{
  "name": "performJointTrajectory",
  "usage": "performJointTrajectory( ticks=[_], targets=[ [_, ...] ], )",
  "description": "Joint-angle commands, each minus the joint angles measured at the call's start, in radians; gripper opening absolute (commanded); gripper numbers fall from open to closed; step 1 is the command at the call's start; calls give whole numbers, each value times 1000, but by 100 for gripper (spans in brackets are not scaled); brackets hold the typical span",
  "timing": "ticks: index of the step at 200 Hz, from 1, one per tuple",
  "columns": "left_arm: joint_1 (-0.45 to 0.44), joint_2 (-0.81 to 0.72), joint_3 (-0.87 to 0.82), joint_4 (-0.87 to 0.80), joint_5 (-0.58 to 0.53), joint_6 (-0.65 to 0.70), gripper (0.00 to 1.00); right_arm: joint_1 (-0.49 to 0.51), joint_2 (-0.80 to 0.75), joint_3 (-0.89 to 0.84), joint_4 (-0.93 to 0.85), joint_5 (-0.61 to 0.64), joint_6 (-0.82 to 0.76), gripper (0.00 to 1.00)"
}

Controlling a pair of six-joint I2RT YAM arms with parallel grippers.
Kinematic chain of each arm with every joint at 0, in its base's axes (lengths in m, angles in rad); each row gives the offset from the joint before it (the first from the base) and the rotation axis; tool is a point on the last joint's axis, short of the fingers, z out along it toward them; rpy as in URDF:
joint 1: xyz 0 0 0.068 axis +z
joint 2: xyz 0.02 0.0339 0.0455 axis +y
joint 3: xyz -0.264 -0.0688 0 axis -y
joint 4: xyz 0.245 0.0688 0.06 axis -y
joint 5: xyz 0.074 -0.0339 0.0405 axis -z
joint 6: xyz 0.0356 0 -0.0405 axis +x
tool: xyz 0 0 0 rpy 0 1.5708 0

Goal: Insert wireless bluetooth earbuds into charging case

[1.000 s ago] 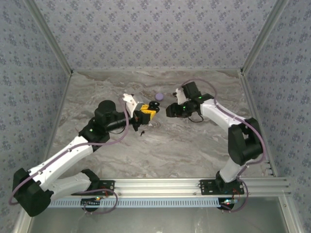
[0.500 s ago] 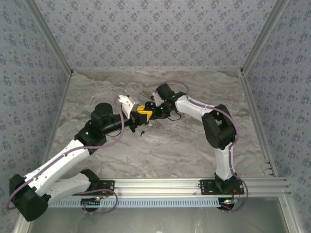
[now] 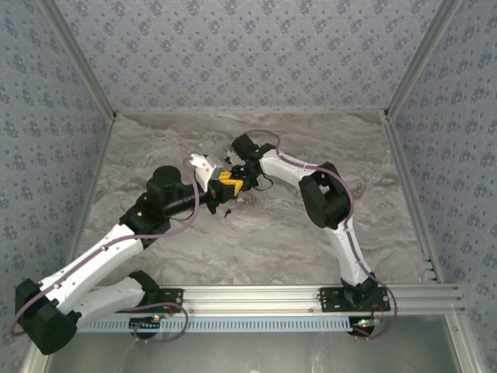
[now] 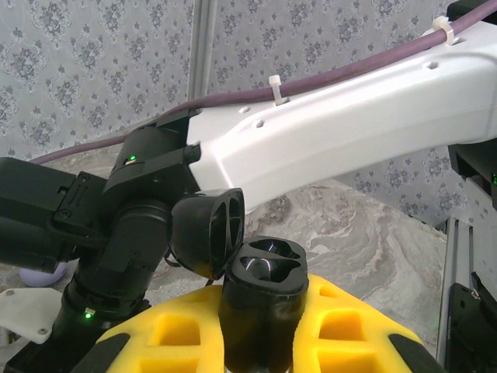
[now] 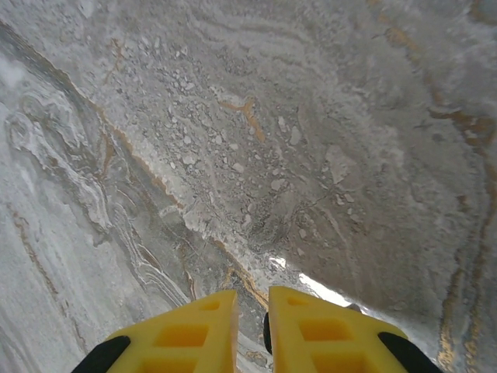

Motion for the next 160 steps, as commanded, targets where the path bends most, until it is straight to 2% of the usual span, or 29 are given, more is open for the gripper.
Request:
performJointTrajectory(
  ticks=[1, 59, 160],
  targets=[
    [8, -23, 5, 19, 5, -10, 14, 7, 41, 59, -80, 27, -29, 18],
    [8, -23, -6, 32, 10, -13, 14, -1, 40, 24, -123, 112, -20, 18],
    [7, -4, -4, 46, 30, -24, 14, -37, -118, -190, -111, 238, 57, 19]
  ],
)
